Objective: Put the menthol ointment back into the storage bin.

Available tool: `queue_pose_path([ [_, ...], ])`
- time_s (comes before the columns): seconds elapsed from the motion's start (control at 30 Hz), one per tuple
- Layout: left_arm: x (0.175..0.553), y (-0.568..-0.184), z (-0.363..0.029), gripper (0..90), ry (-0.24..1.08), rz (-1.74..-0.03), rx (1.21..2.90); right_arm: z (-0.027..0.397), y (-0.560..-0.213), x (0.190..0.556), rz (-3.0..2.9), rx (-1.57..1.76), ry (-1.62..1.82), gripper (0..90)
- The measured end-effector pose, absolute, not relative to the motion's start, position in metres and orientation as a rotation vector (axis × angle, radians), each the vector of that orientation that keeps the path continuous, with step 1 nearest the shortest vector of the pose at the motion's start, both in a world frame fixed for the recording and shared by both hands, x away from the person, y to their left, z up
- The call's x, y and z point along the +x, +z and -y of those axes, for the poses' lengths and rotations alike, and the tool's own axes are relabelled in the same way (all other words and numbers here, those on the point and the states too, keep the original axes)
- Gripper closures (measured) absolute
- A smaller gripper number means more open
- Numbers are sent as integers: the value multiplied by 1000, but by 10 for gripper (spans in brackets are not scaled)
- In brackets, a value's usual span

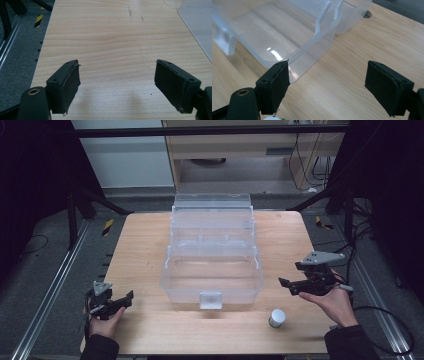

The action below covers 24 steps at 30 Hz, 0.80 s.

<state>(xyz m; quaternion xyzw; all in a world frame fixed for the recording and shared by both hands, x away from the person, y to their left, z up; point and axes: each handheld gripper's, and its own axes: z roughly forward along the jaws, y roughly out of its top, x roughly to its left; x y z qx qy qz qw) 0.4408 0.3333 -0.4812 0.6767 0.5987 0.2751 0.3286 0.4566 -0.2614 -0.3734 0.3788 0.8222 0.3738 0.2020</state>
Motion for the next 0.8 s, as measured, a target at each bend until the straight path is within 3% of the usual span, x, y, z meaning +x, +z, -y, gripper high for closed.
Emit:
queue_pose_path([
  [0.8, 441, -482, -332, 198, 726, -1564, 1791, 239, -377, 447, -2660, 805, 781, 191],
])
